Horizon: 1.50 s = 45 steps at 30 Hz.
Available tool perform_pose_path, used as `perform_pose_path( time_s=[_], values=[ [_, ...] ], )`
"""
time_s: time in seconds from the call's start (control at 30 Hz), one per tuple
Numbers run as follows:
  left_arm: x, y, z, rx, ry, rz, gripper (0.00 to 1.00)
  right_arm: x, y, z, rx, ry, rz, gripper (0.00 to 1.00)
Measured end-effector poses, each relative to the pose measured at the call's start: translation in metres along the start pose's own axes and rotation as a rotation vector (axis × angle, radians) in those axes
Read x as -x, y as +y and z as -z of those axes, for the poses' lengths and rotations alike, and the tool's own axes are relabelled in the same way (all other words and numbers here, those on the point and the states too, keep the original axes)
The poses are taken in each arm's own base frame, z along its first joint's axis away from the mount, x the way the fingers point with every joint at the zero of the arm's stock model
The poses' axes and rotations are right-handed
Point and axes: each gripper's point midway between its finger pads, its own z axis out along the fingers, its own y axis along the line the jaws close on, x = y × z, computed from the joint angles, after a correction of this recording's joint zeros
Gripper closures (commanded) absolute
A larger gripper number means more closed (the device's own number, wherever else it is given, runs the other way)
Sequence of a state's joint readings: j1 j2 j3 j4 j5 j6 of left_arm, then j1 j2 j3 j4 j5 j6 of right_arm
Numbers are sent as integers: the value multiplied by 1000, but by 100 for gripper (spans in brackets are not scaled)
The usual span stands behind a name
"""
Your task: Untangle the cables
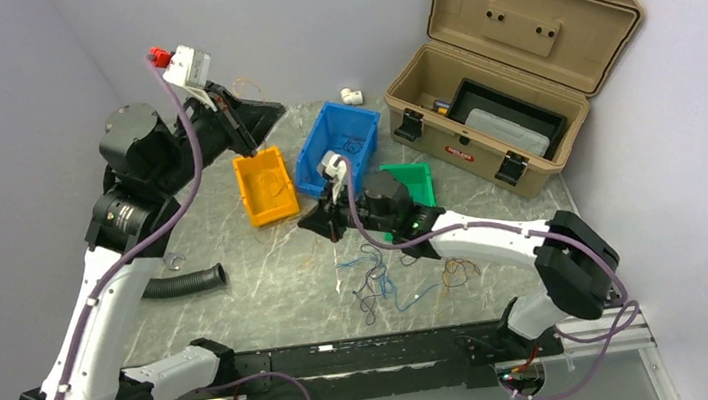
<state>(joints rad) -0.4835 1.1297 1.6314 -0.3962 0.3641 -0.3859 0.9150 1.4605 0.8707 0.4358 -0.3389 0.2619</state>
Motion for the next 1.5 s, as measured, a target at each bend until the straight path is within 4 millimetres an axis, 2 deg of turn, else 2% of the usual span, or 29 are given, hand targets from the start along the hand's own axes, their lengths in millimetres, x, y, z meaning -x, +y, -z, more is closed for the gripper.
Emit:
perform_pose_path(
  time_s=[0.03,0.1,0.17,0.27,0.33,0.47,0.6,0.73,0.87,0.97,1.1,1.27,1.4,1.5],
  values=[
    [-5,10,-2,33,8,3,100,6,-5,-5,-24,-12,1,100],
    [-20,52,-3,158,25,19,100,16,-15,-17,-68,-29,0,100],
    [-43,98,-5,284,66,51,100,24,-30,-32,-110,-44,-7,100],
    [-80,165,-13,469,154,98,100,24,-59,-53,-168,-49,-45,100],
    [-106,203,-17,576,223,123,100,21,-83,-68,-199,-48,-84,100],
    [-155,263,-27,739,391,162,100,13,-128,-95,-273,-46,-146,100],
    [-189,305,-32,842,484,182,100,8,-149,-108,-329,-46,-174,100],
    [-219,330,-25,909,557,204,100,19,-153,-121,-323,-66,-179,100],
    [-234,344,-20,944,598,218,100,35,-150,-133,-282,-99,-168,100],
    [-236,351,-14,968,609,220,100,42,-145,-141,-229,-106,-161,100],
    [-227,356,-5,991,582,216,100,45,-147,-152,-195,-113,-156,100],
    [-215,360,-2,1002,544,208,100,32,-169,-163,-197,-104,-168,100],
    [-224,365,-4,999,528,207,100,2,-196,-166,-247,-54,-145,100],
    [-233,366,-1,1002,541,212,100,-15,-208,-164,-286,-13,-128,80]
  ],
)
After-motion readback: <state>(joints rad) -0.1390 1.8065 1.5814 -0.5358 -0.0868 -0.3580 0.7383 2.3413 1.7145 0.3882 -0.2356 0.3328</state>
